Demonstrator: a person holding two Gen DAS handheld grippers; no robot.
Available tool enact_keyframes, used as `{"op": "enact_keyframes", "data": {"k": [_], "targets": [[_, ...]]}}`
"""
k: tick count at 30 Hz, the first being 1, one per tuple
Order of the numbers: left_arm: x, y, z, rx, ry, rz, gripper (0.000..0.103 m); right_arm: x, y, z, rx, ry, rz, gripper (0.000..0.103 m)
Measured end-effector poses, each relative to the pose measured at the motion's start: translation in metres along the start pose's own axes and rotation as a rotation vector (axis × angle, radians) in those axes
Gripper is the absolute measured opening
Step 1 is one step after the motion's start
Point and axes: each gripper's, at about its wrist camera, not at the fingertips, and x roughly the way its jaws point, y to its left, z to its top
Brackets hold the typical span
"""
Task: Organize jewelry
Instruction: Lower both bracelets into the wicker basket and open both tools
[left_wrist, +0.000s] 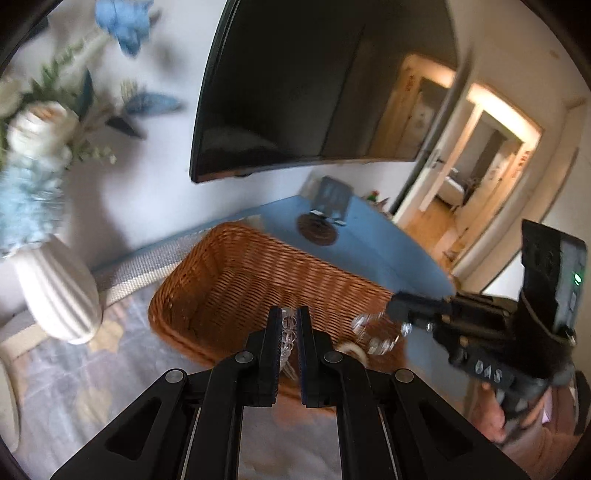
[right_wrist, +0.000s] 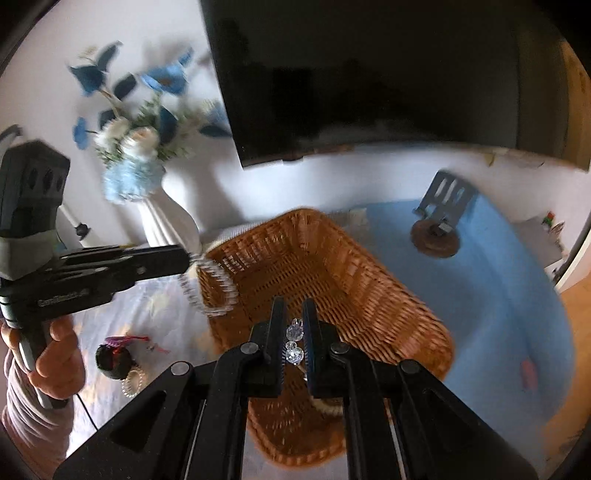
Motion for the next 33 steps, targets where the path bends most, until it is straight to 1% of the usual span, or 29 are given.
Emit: {"op": "enact_keyframes", "data": {"k": [2, 4, 7, 9, 14, 17, 18, 20, 21, 24, 25, 28, 29, 30, 33], "targets": [[0.023, 0.005, 0.004, -0.018, 0.024, 0.010, 0.008, 0.020, -0.006, 0.000, 0.011, 0.027, 0.023, 0.010], [0.046, 0.007, 0.007, -0.020, 0.050, 0.038, 0.008, 0.035, -0.012, -0.001, 0.014, 0.048, 0.018, 0.010], [0.074, 0.004, 0.007, 0.001, 0.085, 0.080, 0.008, 0.055, -0.027, -0.006, 0.038, 0.089, 0.015, 0.010], [0.092, -0.001, 0.005, 0.014, 0.113, 0.085, 0.008, 0.063, -0.038, -0.009, 0.053, 0.109, 0.005, 0.010], [0.114, -0.009, 0.003, 0.031, 0.136, 0.099, 0.008, 0.066, -0.050, -0.014, 0.057, 0.113, -0.015, 0.010], [0.112, -0.010, 0.001, 0.033, 0.132, 0.107, 0.009, 0.058, -0.054, -0.014, 0.076, 0.091, -0.005, 0.012], [0.109, -0.009, 0.001, 0.027, 0.125, 0.099, 0.014, 0.054, -0.056, -0.013, 0.087, 0.080, 0.003, 0.013], [0.097, -0.007, 0.003, 0.008, 0.112, 0.075, 0.019, 0.041, -0.060, -0.012, 0.111, 0.055, 0.022, 0.016], [0.085, -0.006, 0.004, -0.007, 0.093, 0.063, 0.022, 0.035, -0.059, -0.010, 0.115, 0.046, 0.023, 0.019], [0.046, -0.009, 0.005, -0.022, 0.034, 0.053, 0.030, 0.006, -0.046, -0.006, 0.094, 0.007, 0.012, 0.023], [0.027, -0.012, 0.005, -0.022, 0.005, 0.057, 0.031, -0.005, -0.039, -0.006, 0.081, -0.007, 0.010, 0.023], [-0.023, -0.017, -0.002, -0.021, -0.061, 0.059, 0.034, -0.035, -0.015, -0.008, 0.051, -0.045, 0.024, 0.029], [-0.043, -0.018, -0.007, -0.022, -0.086, 0.061, 0.037, -0.044, -0.006, -0.009, 0.039, -0.053, 0.030, 0.030], [-0.058, -0.018, -0.011, -0.022, -0.100, 0.065, 0.040, -0.052, 0.004, -0.012, 0.023, -0.059, 0.034, 0.031], [-0.100, -0.021, -0.027, -0.011, -0.137, 0.093, 0.042, -0.070, 0.035, -0.023, -0.018, -0.059, 0.048, 0.031]]}}
